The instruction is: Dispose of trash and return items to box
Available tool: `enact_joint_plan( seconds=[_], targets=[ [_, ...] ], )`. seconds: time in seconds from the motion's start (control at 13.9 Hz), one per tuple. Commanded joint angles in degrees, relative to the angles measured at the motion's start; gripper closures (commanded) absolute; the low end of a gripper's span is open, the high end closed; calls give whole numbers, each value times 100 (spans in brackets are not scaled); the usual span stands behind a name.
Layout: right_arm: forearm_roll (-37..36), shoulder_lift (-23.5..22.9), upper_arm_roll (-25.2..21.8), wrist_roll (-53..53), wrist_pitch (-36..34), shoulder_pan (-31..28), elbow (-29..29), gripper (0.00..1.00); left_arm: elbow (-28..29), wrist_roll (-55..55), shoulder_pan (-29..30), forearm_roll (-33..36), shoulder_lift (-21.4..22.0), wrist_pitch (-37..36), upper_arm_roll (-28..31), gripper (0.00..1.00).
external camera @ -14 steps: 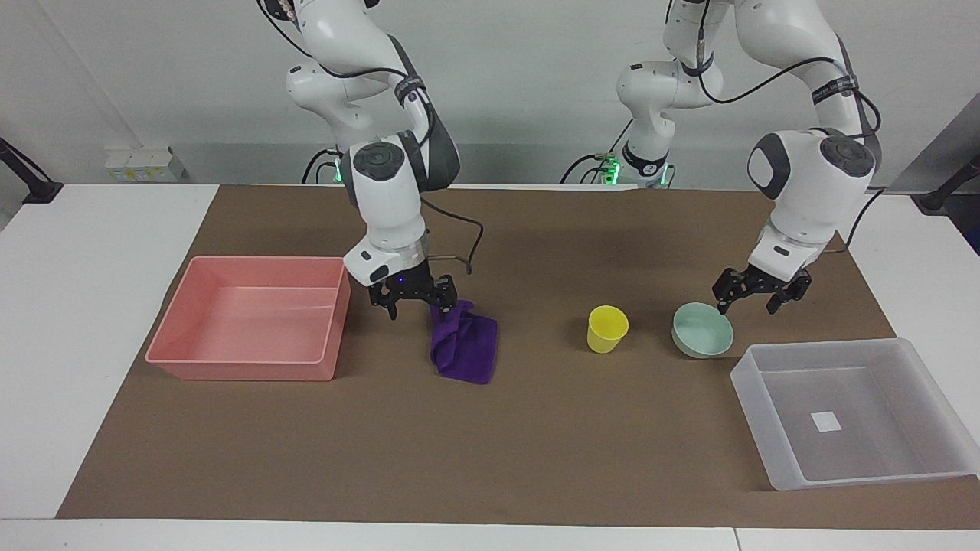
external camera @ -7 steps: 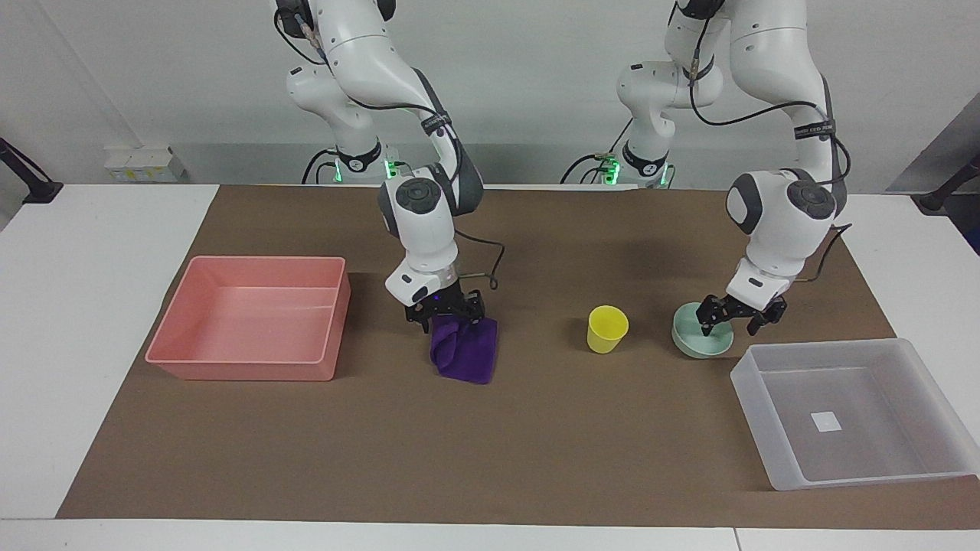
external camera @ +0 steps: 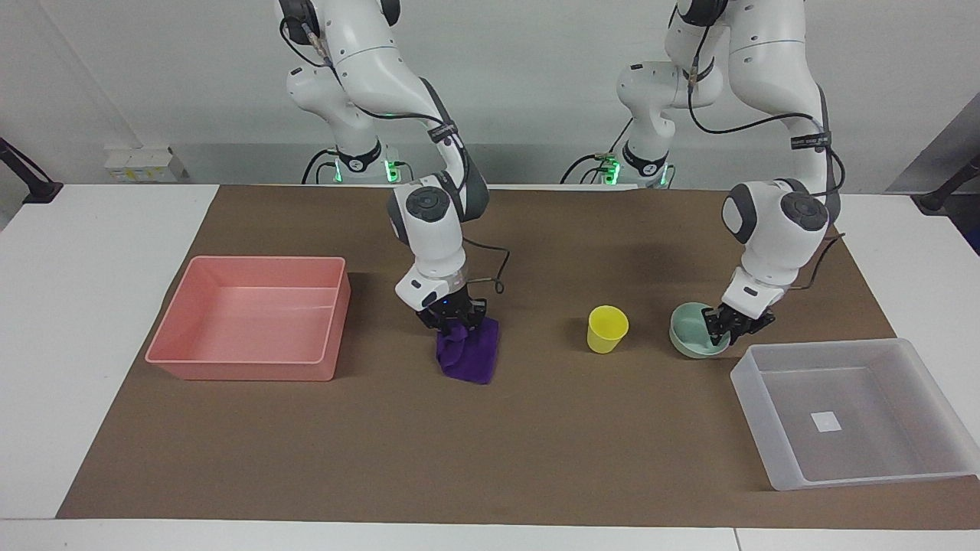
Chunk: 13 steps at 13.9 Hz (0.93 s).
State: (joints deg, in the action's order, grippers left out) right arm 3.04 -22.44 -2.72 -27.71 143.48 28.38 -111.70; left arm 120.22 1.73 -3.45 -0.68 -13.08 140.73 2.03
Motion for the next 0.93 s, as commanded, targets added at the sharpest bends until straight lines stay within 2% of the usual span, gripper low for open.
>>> enact_joint_plan(
  seconds=[0.0, 0.22, 0.43, 0.72, 0.86],
  targets=[
    [65, 100, 26, -269, -91, 88, -107, 100, 20, 2, 29, 103, 392, -448, -27, 100],
    [4, 493, -26, -278, -679, 80, -10, 100, -103, 20, 73, 94, 876, -1028, 16, 100],
    [-14, 995, -35, -479, -1451, 45, 244, 100, -717, 11, 231, 94, 807, -1425, 25, 100],
    [-232, 1365, -53, -831, -2506, 53, 893, 100, -1779, -15, 626, 85, 158, -1504, 25, 100],
    [-584, 1601, -44, -850, -2911, 36, 1114, 100, -2613, -24, 828, 68, -403, -1618, 25, 100]
  ],
)
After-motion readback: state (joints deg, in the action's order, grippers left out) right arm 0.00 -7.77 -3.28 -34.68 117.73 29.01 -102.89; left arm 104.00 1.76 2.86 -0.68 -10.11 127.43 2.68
